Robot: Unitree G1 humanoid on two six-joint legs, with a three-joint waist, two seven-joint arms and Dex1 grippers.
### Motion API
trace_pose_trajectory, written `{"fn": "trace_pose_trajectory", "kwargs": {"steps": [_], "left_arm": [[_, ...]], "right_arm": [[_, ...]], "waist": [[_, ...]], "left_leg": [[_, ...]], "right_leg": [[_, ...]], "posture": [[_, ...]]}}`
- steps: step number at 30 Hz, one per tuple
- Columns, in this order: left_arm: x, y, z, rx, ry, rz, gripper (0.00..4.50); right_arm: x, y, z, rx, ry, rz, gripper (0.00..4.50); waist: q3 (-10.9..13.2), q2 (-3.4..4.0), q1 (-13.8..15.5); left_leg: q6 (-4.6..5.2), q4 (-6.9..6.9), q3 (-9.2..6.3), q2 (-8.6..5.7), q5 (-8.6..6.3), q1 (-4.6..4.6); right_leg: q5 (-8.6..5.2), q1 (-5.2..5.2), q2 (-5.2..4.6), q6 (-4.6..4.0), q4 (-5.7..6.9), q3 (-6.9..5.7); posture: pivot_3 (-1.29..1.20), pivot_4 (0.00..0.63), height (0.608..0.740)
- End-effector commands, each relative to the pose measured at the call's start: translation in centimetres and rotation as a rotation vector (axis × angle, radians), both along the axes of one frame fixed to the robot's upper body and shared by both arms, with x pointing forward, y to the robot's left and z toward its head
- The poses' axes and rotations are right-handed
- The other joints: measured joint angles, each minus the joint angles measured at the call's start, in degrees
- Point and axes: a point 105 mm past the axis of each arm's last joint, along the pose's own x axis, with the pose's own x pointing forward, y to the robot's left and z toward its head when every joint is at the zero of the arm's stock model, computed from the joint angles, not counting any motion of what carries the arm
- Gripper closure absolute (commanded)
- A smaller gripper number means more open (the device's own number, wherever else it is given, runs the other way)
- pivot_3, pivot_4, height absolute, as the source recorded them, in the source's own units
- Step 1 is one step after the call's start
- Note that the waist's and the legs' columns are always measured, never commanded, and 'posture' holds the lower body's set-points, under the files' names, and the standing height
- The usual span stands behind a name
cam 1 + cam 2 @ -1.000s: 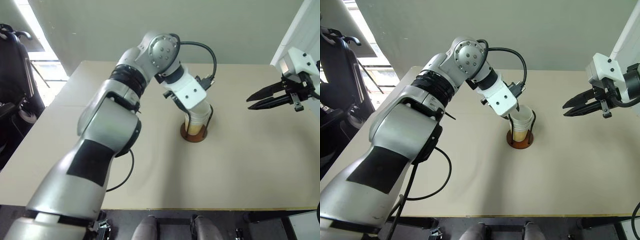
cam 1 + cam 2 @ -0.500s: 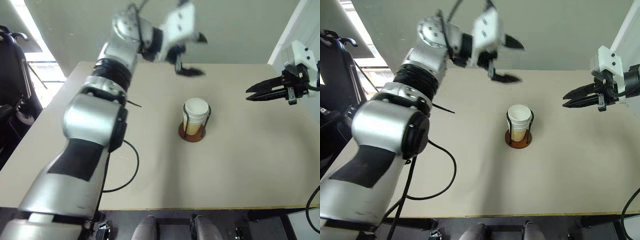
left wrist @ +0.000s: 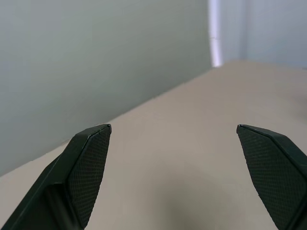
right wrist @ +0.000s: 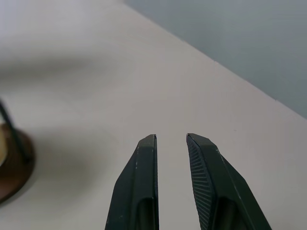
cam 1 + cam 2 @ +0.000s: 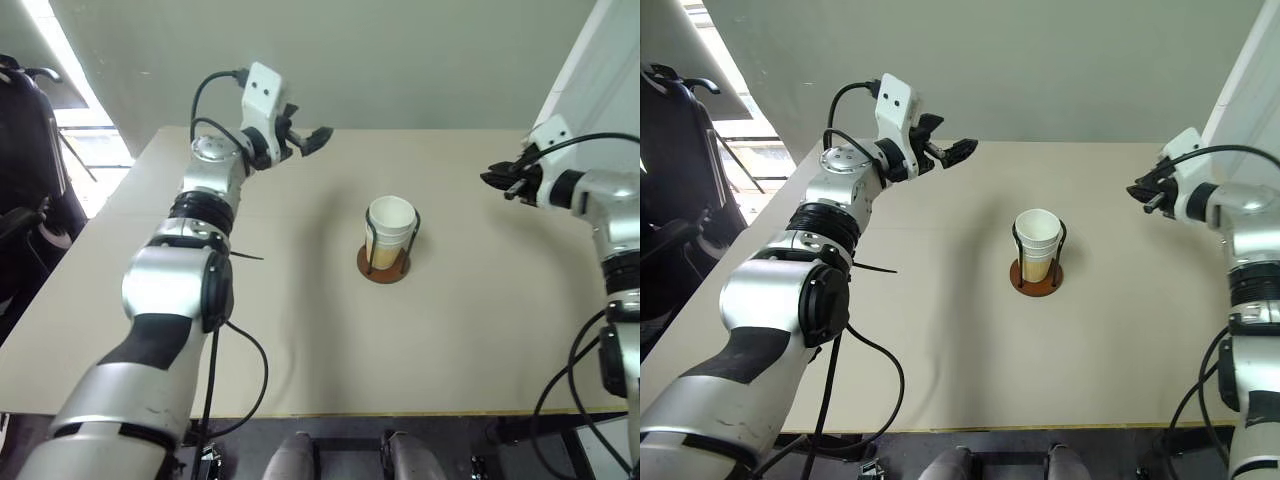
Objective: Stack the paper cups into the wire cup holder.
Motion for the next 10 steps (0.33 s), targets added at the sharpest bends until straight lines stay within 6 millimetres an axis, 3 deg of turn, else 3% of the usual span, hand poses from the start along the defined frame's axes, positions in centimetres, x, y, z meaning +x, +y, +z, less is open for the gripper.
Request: {"fn": "trace_pose_trajectory", "kwargs": {"steps": [1, 5, 10], "left_arm": [[0.3, 1.6, 0.7, -0.125, -0.03, 0.1, 0.02], [0.5, 3.0, -0.8, -0.214, 0.006, 0.159, 0.02], [-0.3, 2.8, -4.3, -0.174, 0.079, 0.02, 0.02]], "right_arm": [[0.6, 0.0, 0.9, 0.055, -0.1, -0.074, 3.58], [1.6, 0.0, -1.0, 0.125, -0.114, -0.183, 3.58], [2.2, 0.6, -2.5, 0.107, -0.157, -0.219, 3.58]], "waist": [[0.01, 0.01, -0.11], [0.01, 0.02, -0.15], [0.01, 0.03, -0.12]], "left_leg": [[0.0, -0.01, 0.07, -0.02, 0.0, 0.02], [0.0, -0.01, 0.21, -0.03, 0.0, 0.04], [0.0, 0.01, 0.26, -0.07, 0.0, 0.04]], "right_leg": [[0.0, -0.01, 0.03, 0.0, 0.01, 0.05], [0.13, -0.05, 0.09, -0.02, 0.0, 0.18], [0.26, -0.12, 0.12, -0.06, 0.0, 0.37]], "posture": [[0.0, 0.15, 0.74], [0.0, 0.15, 0.74], [0.0, 0.15, 0.74]]}}
